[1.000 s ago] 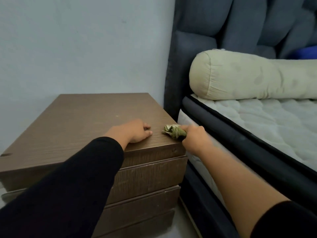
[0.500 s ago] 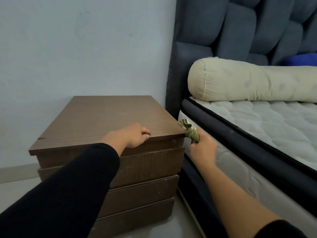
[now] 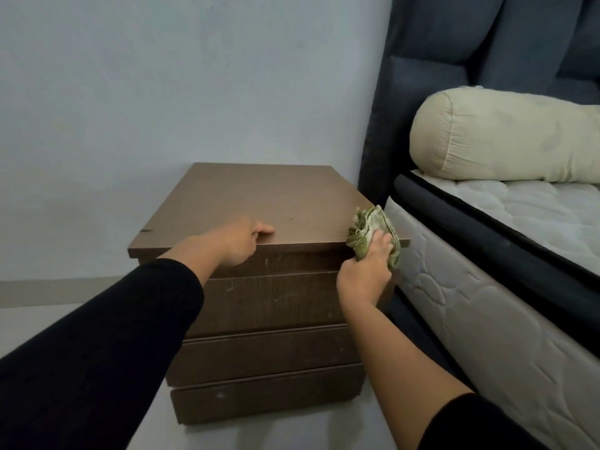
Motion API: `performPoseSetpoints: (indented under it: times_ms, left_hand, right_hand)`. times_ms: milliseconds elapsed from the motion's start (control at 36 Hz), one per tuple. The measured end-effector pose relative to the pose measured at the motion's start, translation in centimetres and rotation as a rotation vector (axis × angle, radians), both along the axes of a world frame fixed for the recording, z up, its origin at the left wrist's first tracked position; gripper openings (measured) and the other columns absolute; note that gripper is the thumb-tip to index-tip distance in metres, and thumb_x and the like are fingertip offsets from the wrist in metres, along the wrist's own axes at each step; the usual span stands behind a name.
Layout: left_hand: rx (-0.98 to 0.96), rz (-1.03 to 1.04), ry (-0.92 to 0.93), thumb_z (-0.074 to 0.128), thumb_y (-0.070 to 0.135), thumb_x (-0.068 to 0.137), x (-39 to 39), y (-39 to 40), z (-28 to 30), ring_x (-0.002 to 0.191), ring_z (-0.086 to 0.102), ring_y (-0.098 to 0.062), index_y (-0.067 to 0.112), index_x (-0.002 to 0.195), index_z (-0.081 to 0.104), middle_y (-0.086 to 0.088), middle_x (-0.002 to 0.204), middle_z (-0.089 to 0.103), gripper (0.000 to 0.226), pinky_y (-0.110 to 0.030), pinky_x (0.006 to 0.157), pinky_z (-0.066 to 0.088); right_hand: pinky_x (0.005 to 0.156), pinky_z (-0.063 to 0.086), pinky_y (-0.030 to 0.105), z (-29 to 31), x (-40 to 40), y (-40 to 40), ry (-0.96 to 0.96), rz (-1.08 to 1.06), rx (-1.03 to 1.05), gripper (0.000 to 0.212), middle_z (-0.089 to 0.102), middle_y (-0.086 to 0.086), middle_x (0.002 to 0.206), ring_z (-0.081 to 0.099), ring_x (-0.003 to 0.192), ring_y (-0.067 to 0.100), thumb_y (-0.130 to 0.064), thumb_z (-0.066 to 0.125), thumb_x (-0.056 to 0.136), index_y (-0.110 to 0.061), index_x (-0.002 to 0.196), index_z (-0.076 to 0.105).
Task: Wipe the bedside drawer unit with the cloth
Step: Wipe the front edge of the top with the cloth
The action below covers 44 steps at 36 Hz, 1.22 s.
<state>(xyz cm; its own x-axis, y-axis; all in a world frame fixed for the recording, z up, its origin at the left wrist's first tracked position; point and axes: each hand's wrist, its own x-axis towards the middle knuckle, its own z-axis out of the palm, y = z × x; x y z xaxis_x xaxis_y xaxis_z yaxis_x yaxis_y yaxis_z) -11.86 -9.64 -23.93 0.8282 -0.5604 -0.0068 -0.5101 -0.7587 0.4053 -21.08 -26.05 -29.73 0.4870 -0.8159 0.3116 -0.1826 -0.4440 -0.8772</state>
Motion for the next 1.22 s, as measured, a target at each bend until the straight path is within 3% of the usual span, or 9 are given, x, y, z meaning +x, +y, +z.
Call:
performPoseSetpoints:
  times_ms: [167, 278, 444, 583, 778, 861, 1000, 1139, 1222]
  left_hand:
    - [0.021, 0.041, -0.005, 0.029, 0.002, 0.097, 1.0, 2.7, -0.1, 0.135, 0.035, -0.024, 0.025, 0.137, 0.043, -0.005, 0.149, 0.036, 0.047, -0.033, 0.109, 0.026]
    - [0.022, 0.081, -0.021, 0.03, 0.005, 0.098, 1.0, 5.0, 0.1, 0.128, 0.042, -0.021, 0.027, 0.136, 0.043, -0.003, 0.147, 0.038, 0.047, -0.031, 0.102, 0.032]
    - [0.042, 0.174, -0.064, 0.029, 0.005, 0.098, 1.0, 9.1, 0.4, 0.13, 0.038, -0.025, 0.026, 0.135, 0.045, -0.005, 0.145, 0.04, 0.046, -0.031, 0.105, 0.029]
    - [0.024, 0.23, -0.125, 0.031, 0.003, 0.096, 1.0, 12.3, 0.0, 0.128, 0.041, -0.026, 0.025, 0.134, 0.048, -0.007, 0.142, 0.045, 0.047, -0.031, 0.104, 0.031]
    - [-0.113, 0.294, -0.204, 0.033, -0.002, 0.092, 0.7, 15.7, -1.0, 0.128, 0.042, -0.025, 0.021, 0.131, 0.052, -0.006, 0.139, 0.049, 0.049, -0.029, 0.103, 0.031]
    - [-0.197, 0.302, -0.214, 0.035, -0.005, 0.089, 0.6, 16.7, -1.7, 0.122, 0.05, -0.023, 0.02, 0.127, 0.057, -0.007, 0.132, 0.057, 0.05, -0.023, 0.095, 0.035]
    - [-0.39, 0.393, -0.178, 0.036, -0.007, 0.085, 0.4, 18.3, -2.9, 0.118, 0.054, -0.017, 0.019, 0.12, 0.062, -0.003, 0.124, 0.063, 0.052, -0.019, 0.093, 0.035]
    - [-0.48, 0.449, -0.062, 0.037, -0.005, 0.09, -0.2, 19.2, -5.2, 0.111, 0.059, -0.016, 0.01, 0.121, 0.061, -0.007, 0.121, 0.064, 0.042, -0.016, 0.091, 0.037]
    - [-0.461, 0.462, -0.062, 0.038, -0.002, 0.092, -0.4, 19.4, -6.6, 0.11, 0.059, -0.014, 0.011, 0.122, 0.061, -0.005, 0.121, 0.064, 0.04, -0.015, 0.089, 0.035]
  right_hand:
    - [0.118, 0.014, 0.029, -0.7, 0.3, 3.0, 0.015, 0.053, -0.061, 0.071, 0.008, 0.0, 0.16, 0.012, 0.147, 0.019, 0.009, 0.039, 0.087, -0.018, 0.149, 0.02]
    - [0.11, 0.003, 0.018, -1.6, 0.9, 5.8, 0.029, 0.114, -0.136, 0.073, 0.003, 0.0, 0.16, -0.001, 0.148, 0.016, 0.009, 0.04, 0.088, -0.017, 0.15, 0.012]
    - [0.117, 0.012, 0.027, -2.6, 1.8, 10.9, 0.055, 0.228, -0.234, 0.079, -0.002, 0.0, 0.16, -0.008, 0.147, 0.015, 0.01, 0.041, 0.085, -0.016, 0.151, 0.006]
    - [0.114, -0.001, 0.021, -3.4, 2.2, 15.0, 0.04, 0.377, -0.354, 0.084, -0.004, 0.005, 0.16, -0.012, 0.146, 0.016, 0.014, 0.043, 0.079, -0.011, 0.15, 0.006]
    - [0.113, -0.003, 0.022, -3.9, 3.1, 19.7, 0.002, 0.561, -0.531, 0.083, -0.003, 0.008, 0.159, -0.023, 0.137, 0.015, 0.015, 0.04, 0.078, -0.011, 0.15, 0.007]
    - [0.116, 0.013, 0.03, -4.1, 3.3, 21.2, -0.005, 0.638, -0.621, 0.08, 0.01, 0.014, 0.158, -0.01, 0.14, 0.023, 0.018, 0.043, 0.075, -0.004, 0.148, 0.018]
    - [0.099, 0.042, 0.055, -5.0, 3.8, 22.2, 0.054, 0.799, -0.859, 0.076, 0.047, 0.027, 0.138, 0.042, 0.13, 0.044, 0.019, 0.062, 0.056, 0.008, 0.13, 0.048]
    - [0.096, 0.043, 0.055, -5.1, 3.8, 21.3, 0.162, 0.835, -1.047, 0.066, 0.052, 0.022, 0.135, 0.053, 0.123, 0.039, 0.008, 0.055, 0.063, 0.004, 0.129, 0.051]
    - [0.097, 0.045, 0.051, -5.3, 4.1, 20.8, 0.23, 0.812, -1.104, 0.065, 0.056, 0.022, 0.132, 0.057, 0.118, 0.037, 0.006, 0.067, 0.064, 0.003, 0.128, 0.054]
